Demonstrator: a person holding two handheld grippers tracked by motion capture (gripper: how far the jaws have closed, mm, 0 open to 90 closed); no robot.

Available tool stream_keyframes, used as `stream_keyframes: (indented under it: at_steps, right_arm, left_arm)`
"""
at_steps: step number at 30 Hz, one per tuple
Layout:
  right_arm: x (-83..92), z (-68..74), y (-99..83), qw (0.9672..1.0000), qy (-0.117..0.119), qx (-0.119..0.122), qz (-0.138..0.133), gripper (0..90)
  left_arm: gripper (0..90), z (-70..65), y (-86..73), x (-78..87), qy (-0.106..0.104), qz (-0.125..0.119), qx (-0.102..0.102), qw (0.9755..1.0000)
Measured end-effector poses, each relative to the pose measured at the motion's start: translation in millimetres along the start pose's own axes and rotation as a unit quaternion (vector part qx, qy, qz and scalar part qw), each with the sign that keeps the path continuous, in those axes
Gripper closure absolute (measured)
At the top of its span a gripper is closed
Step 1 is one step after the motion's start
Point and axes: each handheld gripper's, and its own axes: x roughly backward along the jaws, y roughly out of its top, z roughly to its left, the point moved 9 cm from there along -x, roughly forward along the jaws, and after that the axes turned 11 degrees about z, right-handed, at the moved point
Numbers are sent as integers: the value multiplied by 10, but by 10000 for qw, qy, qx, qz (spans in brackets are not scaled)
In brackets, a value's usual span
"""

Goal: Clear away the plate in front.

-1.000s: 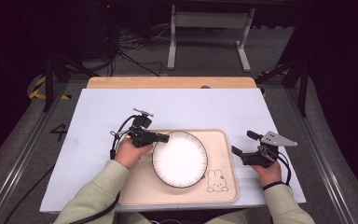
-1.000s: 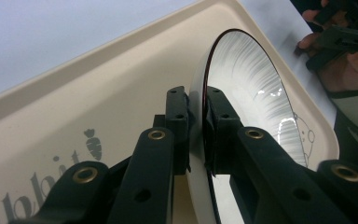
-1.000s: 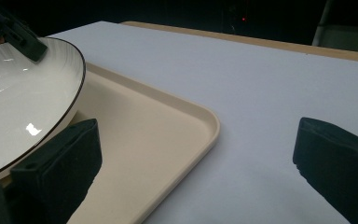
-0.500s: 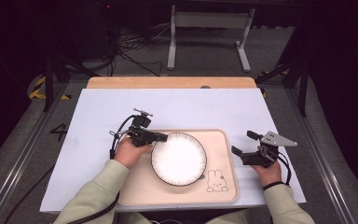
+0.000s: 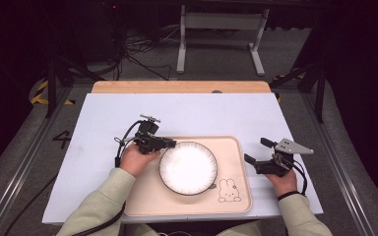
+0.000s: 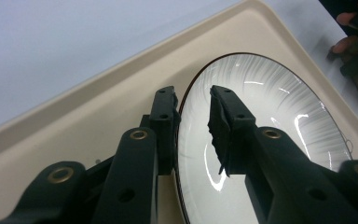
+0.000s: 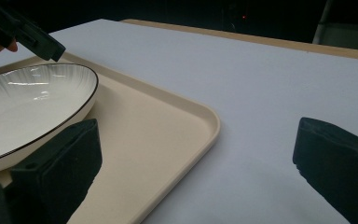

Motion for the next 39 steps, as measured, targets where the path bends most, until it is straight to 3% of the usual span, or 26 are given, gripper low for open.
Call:
stream_keyframes:
  at_steps: [8, 13, 20, 21, 23, 30, 32, 34, 39]
  right_arm:
    - [-15, 18, -1, 10000, 82, 38, 18, 17]
    - [-12, 25, 3, 9999, 130, 7, 2, 16]
    - [-13, 36, 8, 9998, 220, 16, -24, 9]
    - [-14, 36, 8, 9997, 227, 11, -29, 8]
    - [-14, 34, 7, 9997, 227, 7, -24, 7]
    - [28, -9, 35, 9997, 193, -52, -130, 1]
    - [31, -26, 26, 9996, 210, -126, -103, 1]
    - [21, -27, 22, 9997, 199, -103, -71, 1]
    - [-1, -13, 2, 9996, 242, -94, 52, 2]
  left_arm:
    - [555, -96, -50, 251, 36, -561, -363, 9978]
    - [465, -171, -97, 412, 140, -933, -739, 9928]
    - [373, -236, -207, 585, 205, -1247, -985, 9871]
    - [355, -235, -217, 613, 239, -1293, -1102, 9852]
    - [352, -244, -233, 632, 220, -1317, -1111, 9848]
    - [281, -215, -339, 774, 242, -1605, -1282, 9784]
    - [257, -216, -364, 812, 218, -1685, -1227, 9778]
    - [243, -209, -395, 863, 227, -1752, -1318, 9754]
    - [208, -197, -476, 961, 179, -1947, -1296, 9721]
